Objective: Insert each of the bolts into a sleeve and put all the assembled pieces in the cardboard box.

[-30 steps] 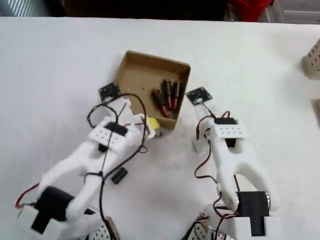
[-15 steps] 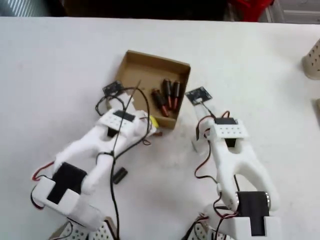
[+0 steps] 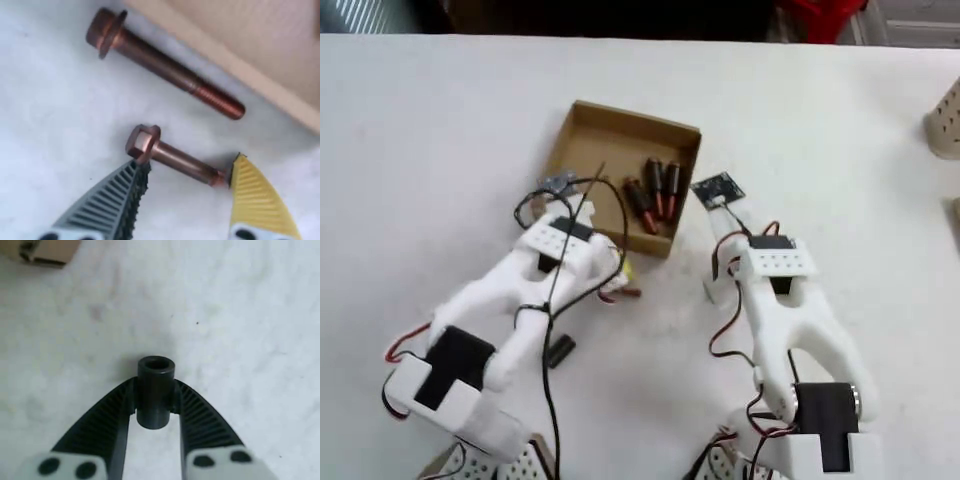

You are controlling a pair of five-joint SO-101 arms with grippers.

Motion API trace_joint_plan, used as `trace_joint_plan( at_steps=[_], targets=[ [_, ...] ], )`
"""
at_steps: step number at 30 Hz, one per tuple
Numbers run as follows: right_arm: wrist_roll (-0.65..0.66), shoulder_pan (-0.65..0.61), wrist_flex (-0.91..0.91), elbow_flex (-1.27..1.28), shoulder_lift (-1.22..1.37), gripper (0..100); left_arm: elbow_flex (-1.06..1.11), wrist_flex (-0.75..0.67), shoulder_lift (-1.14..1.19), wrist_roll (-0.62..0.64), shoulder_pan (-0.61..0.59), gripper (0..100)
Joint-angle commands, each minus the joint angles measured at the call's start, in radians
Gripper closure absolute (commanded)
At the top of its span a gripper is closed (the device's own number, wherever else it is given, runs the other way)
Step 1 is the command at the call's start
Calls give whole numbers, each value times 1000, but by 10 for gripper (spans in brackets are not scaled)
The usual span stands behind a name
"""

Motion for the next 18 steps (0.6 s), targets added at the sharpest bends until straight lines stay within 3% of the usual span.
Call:
trace_joint_plan(
  at_steps=[1,7,12,18],
  targets=[
    [2,-8,-13,-51,-35,981,54,57,1,-107,13,726],
    [2,-8,-13,-51,-35,981,55,86,1,-230,-8,726],
    [3,-8,-13,-51,-35,981,54,83,1,-206,-33,734],
    [3,-8,-13,-49,-35,981,41,41,1,-207,-59,908]
  ],
)
